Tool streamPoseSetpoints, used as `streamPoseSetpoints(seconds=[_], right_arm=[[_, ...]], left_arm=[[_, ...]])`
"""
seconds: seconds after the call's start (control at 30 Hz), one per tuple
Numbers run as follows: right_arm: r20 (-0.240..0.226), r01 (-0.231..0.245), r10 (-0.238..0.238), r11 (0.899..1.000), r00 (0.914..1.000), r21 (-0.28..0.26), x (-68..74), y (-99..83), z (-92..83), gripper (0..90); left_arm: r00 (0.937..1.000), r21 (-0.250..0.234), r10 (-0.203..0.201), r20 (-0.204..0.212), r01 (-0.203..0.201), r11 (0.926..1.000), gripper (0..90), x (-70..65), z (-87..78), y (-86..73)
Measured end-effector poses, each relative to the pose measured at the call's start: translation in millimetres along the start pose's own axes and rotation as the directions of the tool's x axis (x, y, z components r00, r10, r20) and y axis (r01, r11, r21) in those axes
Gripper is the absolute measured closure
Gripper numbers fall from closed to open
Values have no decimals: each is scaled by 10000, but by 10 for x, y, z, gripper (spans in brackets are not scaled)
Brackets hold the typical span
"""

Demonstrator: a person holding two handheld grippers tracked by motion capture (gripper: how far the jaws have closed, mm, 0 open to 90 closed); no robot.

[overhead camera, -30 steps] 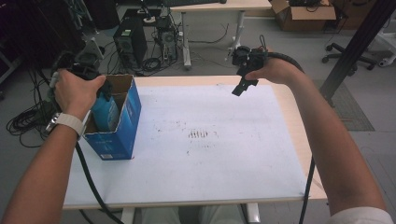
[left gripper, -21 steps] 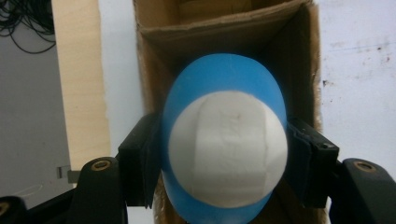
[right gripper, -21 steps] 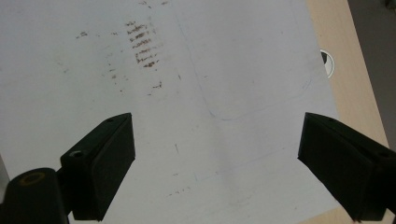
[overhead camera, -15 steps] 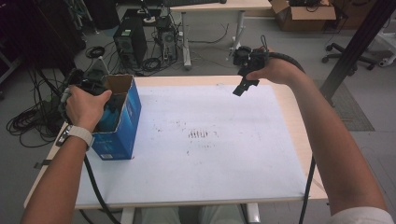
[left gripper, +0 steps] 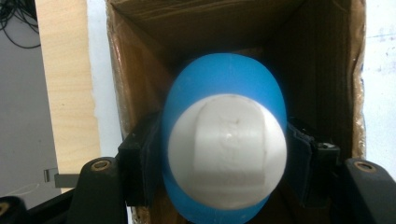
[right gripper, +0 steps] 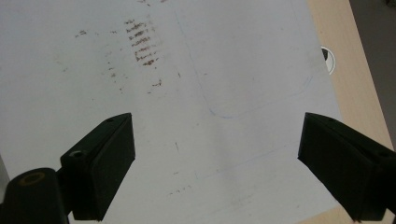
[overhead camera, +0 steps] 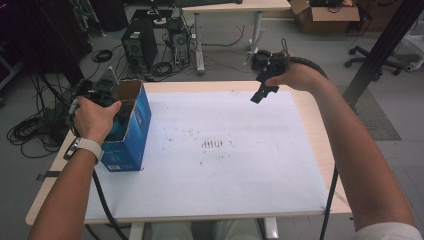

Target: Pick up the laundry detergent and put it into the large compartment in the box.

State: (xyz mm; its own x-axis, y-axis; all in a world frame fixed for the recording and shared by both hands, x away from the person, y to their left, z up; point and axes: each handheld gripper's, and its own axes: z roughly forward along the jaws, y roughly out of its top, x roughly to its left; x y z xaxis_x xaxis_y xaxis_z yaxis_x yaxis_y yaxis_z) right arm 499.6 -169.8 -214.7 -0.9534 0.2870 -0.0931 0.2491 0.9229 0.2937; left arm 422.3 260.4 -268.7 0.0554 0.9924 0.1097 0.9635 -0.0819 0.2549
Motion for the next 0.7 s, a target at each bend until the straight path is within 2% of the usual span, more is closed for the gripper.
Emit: streamPoseSetpoints(seconds=[0.33, 0.43, 0.7], right_arm=[[-19, 13, -13, 10000, 10000, 33, 4, 2, 12, 109], [-32, 24, -24, 10000, 10000, 47, 7, 5, 16, 109], [-53, 56, -56, 10000, 10000, 62, 21, 16, 16, 109]], left_arm=[[9999, -51, -43, 136, 44, 10000, 366, 21, 10, 3], [9995, 30, -7, 323, 6, 10000, 327, 23, 17, 9], [9992, -43, 84, 393, -83, 10000, 274, 11, 16, 13]])
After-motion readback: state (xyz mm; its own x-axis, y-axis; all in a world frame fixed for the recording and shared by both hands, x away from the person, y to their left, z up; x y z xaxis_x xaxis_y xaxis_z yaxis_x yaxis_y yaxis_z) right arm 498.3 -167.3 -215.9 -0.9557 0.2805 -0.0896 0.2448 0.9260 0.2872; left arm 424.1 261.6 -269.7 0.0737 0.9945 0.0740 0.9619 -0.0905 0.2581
